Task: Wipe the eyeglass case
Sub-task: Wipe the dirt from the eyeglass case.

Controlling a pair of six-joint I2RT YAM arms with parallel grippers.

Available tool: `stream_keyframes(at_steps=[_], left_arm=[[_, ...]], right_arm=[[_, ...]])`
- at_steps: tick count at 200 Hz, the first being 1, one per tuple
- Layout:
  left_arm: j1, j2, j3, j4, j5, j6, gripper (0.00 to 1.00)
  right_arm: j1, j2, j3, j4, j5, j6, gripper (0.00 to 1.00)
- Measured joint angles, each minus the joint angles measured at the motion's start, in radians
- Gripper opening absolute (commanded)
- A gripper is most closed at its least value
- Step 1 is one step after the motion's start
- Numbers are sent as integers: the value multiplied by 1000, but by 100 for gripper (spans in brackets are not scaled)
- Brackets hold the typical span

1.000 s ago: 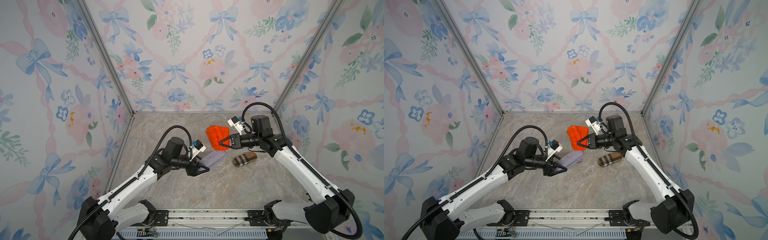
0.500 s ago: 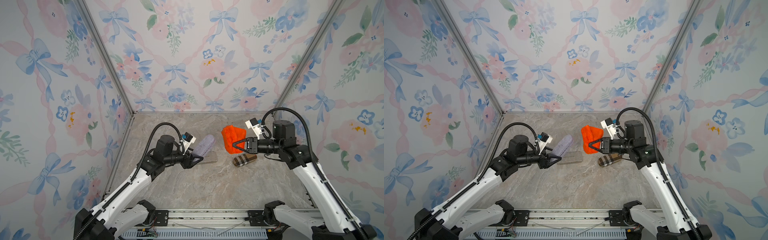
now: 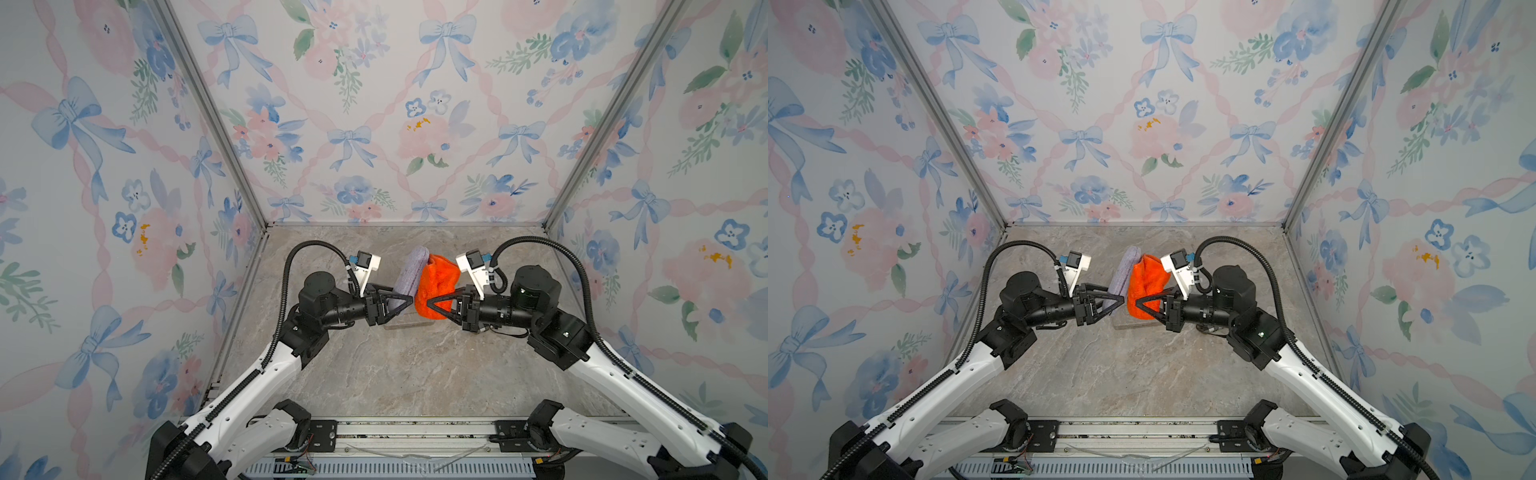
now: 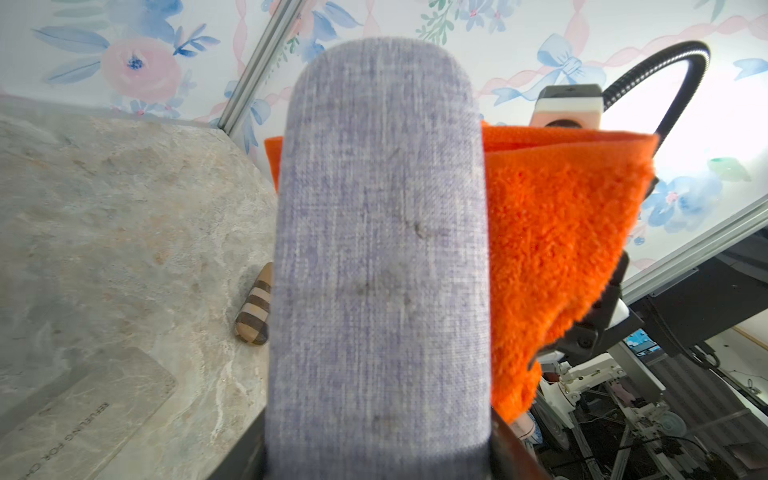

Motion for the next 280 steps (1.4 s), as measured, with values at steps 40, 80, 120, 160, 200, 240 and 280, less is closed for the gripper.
stream_keyframes(at_steps=[40, 80, 120, 160, 200, 240, 280], left_arm=[[-31, -15, 0, 24, -104, -83, 34], [-63, -53, -1, 42, -140, -109, 35], [-63, -21, 3, 51, -129, -108, 35], [-64, -14, 2, 72, -108, -105, 35], [-59, -43, -10, 71, -45, -93, 35], [-24, -27, 2, 74, -3, -86, 35], [-21, 8, 17, 97, 10, -79, 35]], right_arm=[[-36, 62, 0, 132, -17, 8, 0], [-55, 58, -26, 252, -14, 39, 0], [-32, 44, -70, 301, 45, 56, 0], [-124, 82, 38, 182, -21, 27, 0], [-127, 102, 41, 213, -35, 38, 0], [-8, 79, -100, 266, -14, 80, 0], [-24, 93, -45, 148, -36, 37, 0]])
